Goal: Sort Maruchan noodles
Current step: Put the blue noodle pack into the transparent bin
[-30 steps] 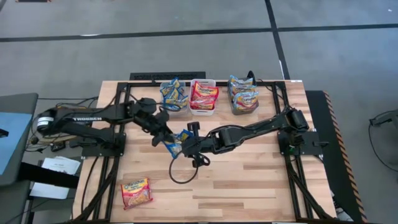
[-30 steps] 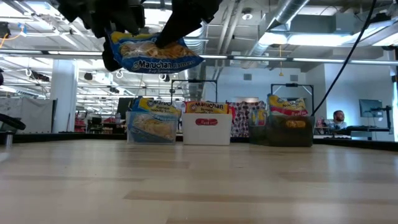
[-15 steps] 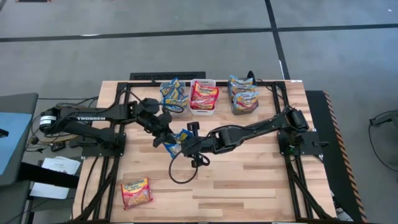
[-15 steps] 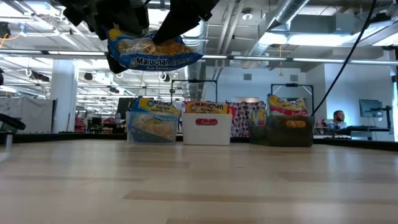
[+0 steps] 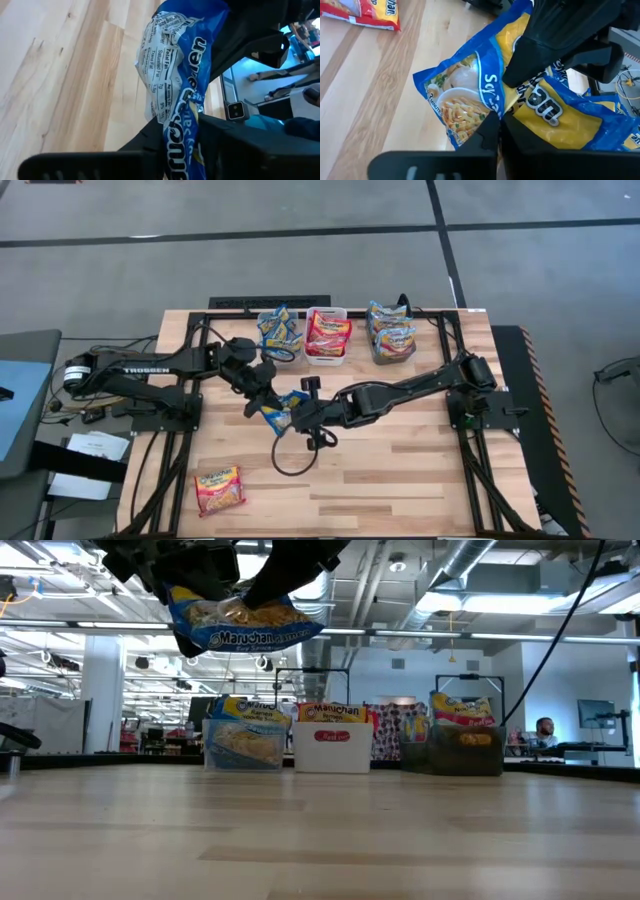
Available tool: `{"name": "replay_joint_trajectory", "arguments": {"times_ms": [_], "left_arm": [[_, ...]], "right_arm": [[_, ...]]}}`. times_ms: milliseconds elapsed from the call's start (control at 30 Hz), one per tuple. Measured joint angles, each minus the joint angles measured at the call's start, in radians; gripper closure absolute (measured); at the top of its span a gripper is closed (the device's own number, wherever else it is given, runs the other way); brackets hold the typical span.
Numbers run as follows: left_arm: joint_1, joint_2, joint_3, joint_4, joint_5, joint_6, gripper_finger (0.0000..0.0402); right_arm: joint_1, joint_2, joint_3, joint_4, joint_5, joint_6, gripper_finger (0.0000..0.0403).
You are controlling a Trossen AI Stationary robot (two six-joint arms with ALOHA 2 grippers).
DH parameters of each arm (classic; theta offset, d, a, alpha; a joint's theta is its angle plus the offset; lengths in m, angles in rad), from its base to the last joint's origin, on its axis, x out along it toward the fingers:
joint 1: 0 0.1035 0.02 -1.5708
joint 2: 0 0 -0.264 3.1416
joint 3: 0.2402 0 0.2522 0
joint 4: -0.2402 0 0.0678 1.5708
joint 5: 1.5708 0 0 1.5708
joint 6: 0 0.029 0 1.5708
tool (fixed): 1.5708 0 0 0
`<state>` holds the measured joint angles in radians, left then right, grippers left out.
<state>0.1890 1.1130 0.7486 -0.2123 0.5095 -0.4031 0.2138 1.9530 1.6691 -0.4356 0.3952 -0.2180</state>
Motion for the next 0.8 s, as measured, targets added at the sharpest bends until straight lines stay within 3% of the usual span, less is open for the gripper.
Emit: {"name": "replay_joint_trajectory", "arguments": {"times_ms": [267,600,800], "left_arm": [[0.0,0.0,0.0,-0.01,-0.008,0.052,0.0351],[-0.001,-0.043,0.0,-0.107,-0.125,0.111,0.0351],[-0.001,-0.072,0.089,-0.304,-0.333,0.26,0.0351]], "right_arm": [[0.0,0.0,0.0,-0.006,0.041,0.0,0.0305],[0.021,0.0,0.0,-0.037,0.225,-0.088,0.0233],[0.058,0.0,0.063,-0.147,0.298,-0.073,0.0232]]}}
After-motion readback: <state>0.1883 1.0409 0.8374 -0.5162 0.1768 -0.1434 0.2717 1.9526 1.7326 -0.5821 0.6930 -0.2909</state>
